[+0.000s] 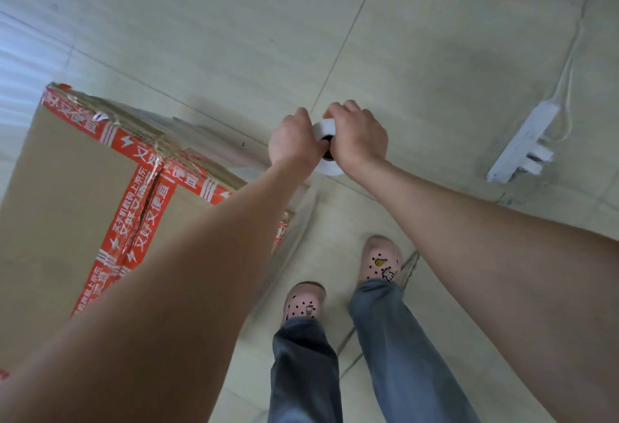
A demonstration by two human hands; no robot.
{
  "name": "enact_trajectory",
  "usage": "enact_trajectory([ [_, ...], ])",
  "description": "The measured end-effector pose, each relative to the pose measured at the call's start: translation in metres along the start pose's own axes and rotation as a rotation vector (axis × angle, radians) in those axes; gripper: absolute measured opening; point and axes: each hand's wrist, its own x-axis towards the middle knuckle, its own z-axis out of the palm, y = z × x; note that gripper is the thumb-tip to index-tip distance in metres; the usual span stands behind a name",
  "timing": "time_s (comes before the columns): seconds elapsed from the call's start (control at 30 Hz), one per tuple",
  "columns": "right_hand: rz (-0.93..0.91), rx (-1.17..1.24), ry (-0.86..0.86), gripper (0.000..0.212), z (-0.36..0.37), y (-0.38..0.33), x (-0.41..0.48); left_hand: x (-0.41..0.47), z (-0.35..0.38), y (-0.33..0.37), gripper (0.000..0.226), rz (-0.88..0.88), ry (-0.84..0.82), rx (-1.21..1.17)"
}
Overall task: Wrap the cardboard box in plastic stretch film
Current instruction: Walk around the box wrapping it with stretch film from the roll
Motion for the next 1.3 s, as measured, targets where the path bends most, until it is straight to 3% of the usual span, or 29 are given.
enact_trajectory([
  [0.2, 0.217, 0.195, -0.115, 0.046, 0.004, -0.010, 0.015, 0.022, -0.018, -0.027, 0.042, -0.250, 0.017, -0.132],
  [0.27, 0.265, 0.304, -0.176, 0.051, 0.005, -0.011, 0.018, 0.028, -0.022, -0.033, 0.044, -0.261, 0.004, -0.163],
  [0.4, 0.349, 0.442, -0.182, 0.054, 0.008, -0.023, 0.028, 0.036, -0.028, -0.027, 0.042, -0.164, -0.011, -0.101],
  [0.57, 0.246, 0.175, -0.141, 0.037, 0.008, -0.032, 0.042, 0.044, -0.028, -0.024, 0.035, 0.138, -0.002, 0.134],
  [0.7, 0.092, 0.042, -0.090, 0.026, 0.000, -0.041, 0.058, 0.061, -0.035, -0.019, 0.028, 0.236, 0.010, 0.199],
  [0.87, -0.086, -0.071, -0.107, 0.034, -0.013, -0.062, 0.080, 0.077, -0.049, -0.029, 0.026, 0.045, -0.023, 0.047],
  [1.07, 0.212, 0.029, -0.186, 0.038, -0.013, -0.082, 0.095, 0.086, -0.064, -0.051, 0.031, -0.195, -0.030, -0.111],
  [1.2, 0.056, -0.035, -0.169, 0.024, -0.014, -0.097, 0.107, 0.090, -0.072, -0.057, 0.031, -0.225, -0.016, -0.141],
  [1.3, -0.058, -0.090, -0.181, 0.029, -0.015, -0.112, 0.122, 0.095, -0.075, -0.067, 0.034, -0.285, 0.006, -0.175],
])
